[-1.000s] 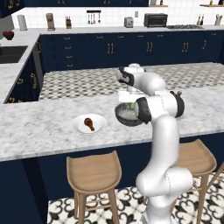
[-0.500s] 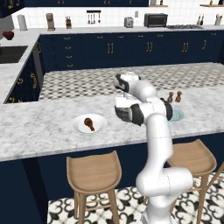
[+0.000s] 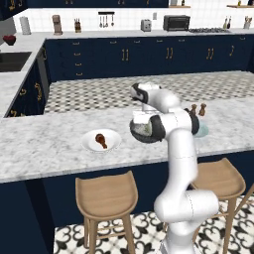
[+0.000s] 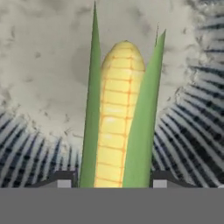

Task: Pick the chicken drumstick and corn from their plates and place them in the bowl. Then put the bowl in the fridge.

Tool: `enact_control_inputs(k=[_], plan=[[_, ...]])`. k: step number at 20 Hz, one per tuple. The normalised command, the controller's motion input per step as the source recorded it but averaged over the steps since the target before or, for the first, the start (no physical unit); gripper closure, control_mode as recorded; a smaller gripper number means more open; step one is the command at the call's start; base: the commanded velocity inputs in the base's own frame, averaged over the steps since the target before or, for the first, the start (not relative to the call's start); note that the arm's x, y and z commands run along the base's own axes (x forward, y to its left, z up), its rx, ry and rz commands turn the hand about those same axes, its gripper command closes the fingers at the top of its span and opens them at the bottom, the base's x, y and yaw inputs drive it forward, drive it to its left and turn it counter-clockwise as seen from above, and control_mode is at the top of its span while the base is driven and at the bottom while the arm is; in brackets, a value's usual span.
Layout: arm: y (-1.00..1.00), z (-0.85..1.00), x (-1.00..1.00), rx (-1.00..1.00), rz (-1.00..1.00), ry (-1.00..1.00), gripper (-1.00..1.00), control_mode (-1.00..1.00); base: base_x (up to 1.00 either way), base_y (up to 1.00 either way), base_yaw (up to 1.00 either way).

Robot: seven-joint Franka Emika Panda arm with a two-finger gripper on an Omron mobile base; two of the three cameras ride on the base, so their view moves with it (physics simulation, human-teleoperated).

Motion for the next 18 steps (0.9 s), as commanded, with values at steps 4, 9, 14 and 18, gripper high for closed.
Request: enact_control_inputs(k=[4,9,14,18], plan=[[0.02,0.44,-0.8,-0.09,-0.04,-0.37,-1.0,-1.0,0.0,0.0,0.0],[0.18,0.68,-0.89,-0.09,-0.1,-0.34,-1.0,-1.0,0.0,0.0,0.0],[0.53,0.73,-0.88,0.0,0.0,-0.2,-1.0,-1.0,0.0,0.0,0.0],[0.74,0.7,-0.5,-0.11,0.2,-0.27,-1.0,-1.0,0.0,0.0,0.0]])
